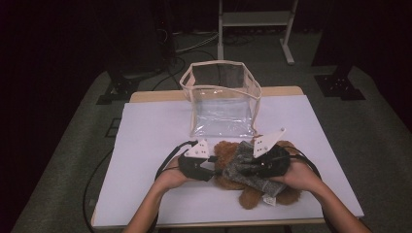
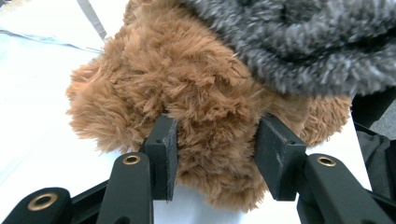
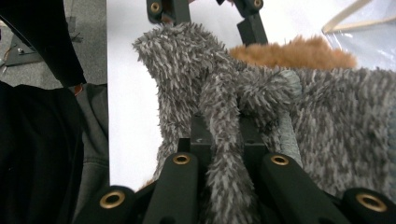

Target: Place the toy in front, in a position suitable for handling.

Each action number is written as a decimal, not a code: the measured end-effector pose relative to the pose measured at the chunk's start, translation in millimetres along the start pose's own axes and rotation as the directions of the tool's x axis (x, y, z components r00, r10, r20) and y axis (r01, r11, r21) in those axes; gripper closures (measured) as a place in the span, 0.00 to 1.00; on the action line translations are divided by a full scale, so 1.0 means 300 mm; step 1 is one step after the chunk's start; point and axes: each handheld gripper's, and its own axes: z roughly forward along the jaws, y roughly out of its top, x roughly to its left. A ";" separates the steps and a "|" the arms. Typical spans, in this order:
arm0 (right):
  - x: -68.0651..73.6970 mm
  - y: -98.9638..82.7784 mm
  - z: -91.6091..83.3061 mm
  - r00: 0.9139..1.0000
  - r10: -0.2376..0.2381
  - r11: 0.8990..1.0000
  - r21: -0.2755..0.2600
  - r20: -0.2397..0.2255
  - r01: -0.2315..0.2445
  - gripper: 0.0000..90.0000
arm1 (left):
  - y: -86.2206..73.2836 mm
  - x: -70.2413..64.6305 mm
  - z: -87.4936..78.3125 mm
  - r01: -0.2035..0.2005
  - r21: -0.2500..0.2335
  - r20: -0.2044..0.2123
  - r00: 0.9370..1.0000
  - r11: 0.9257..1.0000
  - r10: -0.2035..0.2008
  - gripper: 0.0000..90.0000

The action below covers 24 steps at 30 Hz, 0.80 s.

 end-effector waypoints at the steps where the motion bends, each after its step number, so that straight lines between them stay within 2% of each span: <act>1: 0.005 -0.002 0.001 1.000 -0.003 1.000 0.001 0.004 0.003 0.89 | 0.002 -0.001 0.003 -0.002 0.002 0.001 1.000 1.000 0.002 0.59; 5: 0.019 0.026 0.032 1.000 -0.020 1.000 -0.004 -0.014 0.020 0.89 | 0.008 -0.003 0.007 -0.004 0.007 -0.001 1.000 1.000 0.004 0.59; 9: 0.007 0.067 0.065 0.999 -0.046 0.999 -0.004 -0.025 0.045 0.89 | 0.004 -0.004 0.005 -0.003 0.008 0.005 1.000 1.000 0.003 0.59; 13: -0.044 0.103 0.051 1.000 -0.011 0.999 -0.037 -0.004 0.010 0.89 | -0.004 -0.011 0.005 -0.004 0.000 0.014 1.000 1.000 0.004 0.58; 15: -0.081 0.116 0.042 1.000 0.000 0.999 -0.033 0.014 0.000 0.89 | -0.005 -0.016 0.004 -0.011 0.007 0.013 1.000 1.000 0.011 0.58; 19: -0.138 0.114 0.028 0.998 0.051 0.999 -0.020 0.040 -0.051 0.89 | -0.004 -0.020 -0.001 -0.023 0.018 0.007 1.000 1.000 0.023 0.56; 21: -0.155 0.099 0.019 0.997 0.063 0.998 -0.026 0.042 -0.062 0.89 | -0.001 -0.017 -0.012 -0.019 0.016 -0.001 1.000 1.000 0.019 0.54; 24: -0.146 0.069 0.004 0.996 0.086 0.996 -0.027 0.023 -0.086 0.89 | 0.011 -0.013 -0.033 -0.020 -0.004 -0.017 1.000 1.000 0.020 0.52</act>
